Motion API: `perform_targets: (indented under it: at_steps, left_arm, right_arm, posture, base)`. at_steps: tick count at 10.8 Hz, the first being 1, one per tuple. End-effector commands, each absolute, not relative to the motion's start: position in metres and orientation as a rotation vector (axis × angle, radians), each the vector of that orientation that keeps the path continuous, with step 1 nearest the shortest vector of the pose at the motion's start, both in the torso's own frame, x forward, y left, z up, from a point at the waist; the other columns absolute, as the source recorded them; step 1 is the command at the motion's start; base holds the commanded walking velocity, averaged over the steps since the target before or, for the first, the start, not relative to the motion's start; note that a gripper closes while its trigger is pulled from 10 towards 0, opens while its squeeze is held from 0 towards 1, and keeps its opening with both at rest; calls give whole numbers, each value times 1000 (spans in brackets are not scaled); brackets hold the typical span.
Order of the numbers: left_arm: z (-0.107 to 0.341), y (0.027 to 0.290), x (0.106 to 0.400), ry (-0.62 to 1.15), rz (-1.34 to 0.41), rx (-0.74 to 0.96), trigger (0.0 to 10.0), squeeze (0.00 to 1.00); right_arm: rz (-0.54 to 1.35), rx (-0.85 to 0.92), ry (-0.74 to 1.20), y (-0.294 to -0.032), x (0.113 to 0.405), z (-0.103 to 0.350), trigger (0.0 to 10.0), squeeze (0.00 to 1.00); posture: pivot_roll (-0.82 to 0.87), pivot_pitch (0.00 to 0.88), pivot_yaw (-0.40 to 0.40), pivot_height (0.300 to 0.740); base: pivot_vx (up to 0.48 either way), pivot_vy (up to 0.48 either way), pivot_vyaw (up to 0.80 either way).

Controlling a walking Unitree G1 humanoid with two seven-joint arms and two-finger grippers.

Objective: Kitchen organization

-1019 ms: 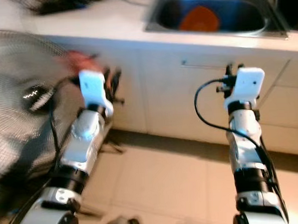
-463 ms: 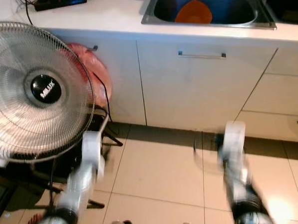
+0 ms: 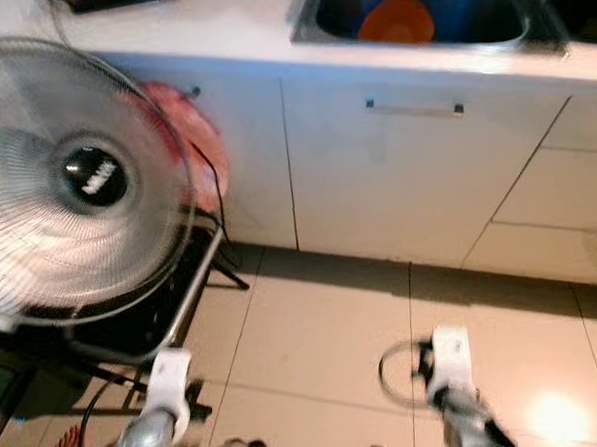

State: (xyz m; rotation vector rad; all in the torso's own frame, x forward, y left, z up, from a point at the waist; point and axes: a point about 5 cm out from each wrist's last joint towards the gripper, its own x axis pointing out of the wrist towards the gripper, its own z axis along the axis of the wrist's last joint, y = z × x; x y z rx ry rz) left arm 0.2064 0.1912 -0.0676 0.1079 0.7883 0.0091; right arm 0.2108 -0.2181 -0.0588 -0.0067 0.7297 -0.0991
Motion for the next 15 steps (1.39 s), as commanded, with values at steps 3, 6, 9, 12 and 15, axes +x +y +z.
perform_targets:
  at_steps: [3, 6, 9, 12, 15]
  left_arm:
    - [-80, 200, 182, 882, 63, 104, 10000, 0]
    - [-81, 201, 180, 881, 71, 88, 10000, 0]
    - [-81, 200, 180, 876, 69, 83, 10000, 0]
    - [-81, 198, 180, 874, 69, 75, 10000, 0]
    - [-79, 197, 184, 856, 71, 65, 10000, 0]
  right_arm:
    - [-69, -34, 863, -215, 181, -78, 10000, 0]
    - [-45, -47, 895, -218, 169, -82, 10000, 0]
    - [9, -69, 901, -219, 169, -82, 10000, 0]
    - [21, -41, 900, -212, 169, -83, 10000, 0]
    - [7, -35, 898, -217, 173, -81, 10000, 0]
  posture:
    - [-23, 110, 26, 740]
    - [-27, 113, 23, 740]
    - [-27, 126, 23, 740]
    - [-28, 135, 21, 740]
    - [-27, 138, 18, 740]
  base:
    - [0, 0, 0]
    - [85, 0, 0]
    - [356, 0, 0]
    - [212, 0, 0]
    - [0, 0, 0]
